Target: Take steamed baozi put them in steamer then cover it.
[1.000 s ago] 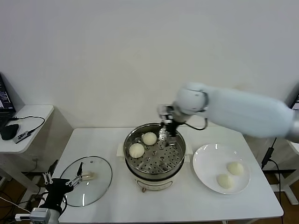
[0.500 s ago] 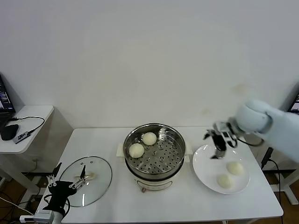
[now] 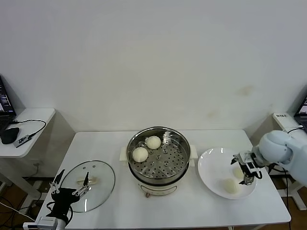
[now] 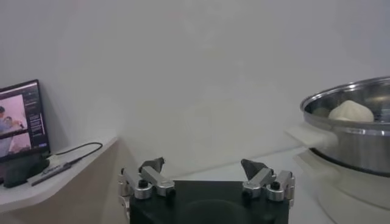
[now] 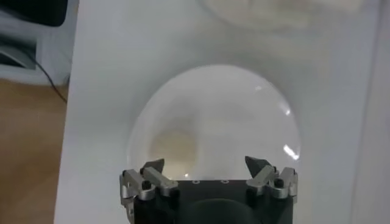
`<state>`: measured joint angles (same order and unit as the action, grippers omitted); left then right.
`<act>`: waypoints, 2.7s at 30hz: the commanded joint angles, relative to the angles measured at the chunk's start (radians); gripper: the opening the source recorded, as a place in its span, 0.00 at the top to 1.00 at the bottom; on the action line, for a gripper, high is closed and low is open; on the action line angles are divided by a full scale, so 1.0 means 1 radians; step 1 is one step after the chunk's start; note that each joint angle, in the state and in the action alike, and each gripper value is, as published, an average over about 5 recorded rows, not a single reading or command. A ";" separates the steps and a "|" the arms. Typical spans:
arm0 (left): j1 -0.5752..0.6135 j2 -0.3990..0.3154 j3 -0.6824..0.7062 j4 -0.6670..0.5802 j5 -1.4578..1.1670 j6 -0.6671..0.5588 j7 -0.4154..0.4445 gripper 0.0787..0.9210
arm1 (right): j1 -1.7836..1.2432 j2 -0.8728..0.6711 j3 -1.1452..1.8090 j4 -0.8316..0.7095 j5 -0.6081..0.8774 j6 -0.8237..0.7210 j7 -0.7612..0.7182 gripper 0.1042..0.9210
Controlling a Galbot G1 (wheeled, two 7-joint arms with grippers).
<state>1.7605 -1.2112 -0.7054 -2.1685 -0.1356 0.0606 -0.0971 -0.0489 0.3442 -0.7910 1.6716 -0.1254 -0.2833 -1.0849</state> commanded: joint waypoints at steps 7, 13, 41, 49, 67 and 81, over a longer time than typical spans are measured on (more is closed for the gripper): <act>0.005 0.003 -0.006 0.012 0.004 0.000 0.000 0.12 | -0.291 0.062 0.202 -0.088 -0.097 0.030 0.035 0.12; 0.005 0.003 -0.014 0.013 0.003 0.001 0.000 0.12 | -0.299 0.099 0.202 -0.129 -0.106 0.028 0.045 0.12; -0.023 0.012 -0.004 0.022 -0.002 0.003 -0.001 0.12 | -0.163 0.121 0.140 -0.167 -0.021 -0.016 0.009 0.44; -0.031 0.015 0.007 0.018 -0.003 0.004 0.000 0.12 | 0.087 0.105 0.041 -0.133 0.078 -0.042 -0.006 0.43; -0.043 0.021 -0.001 0.041 -0.008 0.002 -0.001 0.12 | 0.689 0.412 -0.320 -0.105 0.294 -0.055 0.017 0.43; -0.027 0.007 -0.037 0.035 -0.008 -0.003 -0.001 0.12 | 0.607 0.648 -0.464 -0.054 0.309 0.036 0.095 0.43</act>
<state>1.7316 -1.2012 -0.7296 -2.1315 -0.1437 0.0573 -0.0978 0.5273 0.8287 -1.1358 1.5994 0.1731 -0.2966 -1.0231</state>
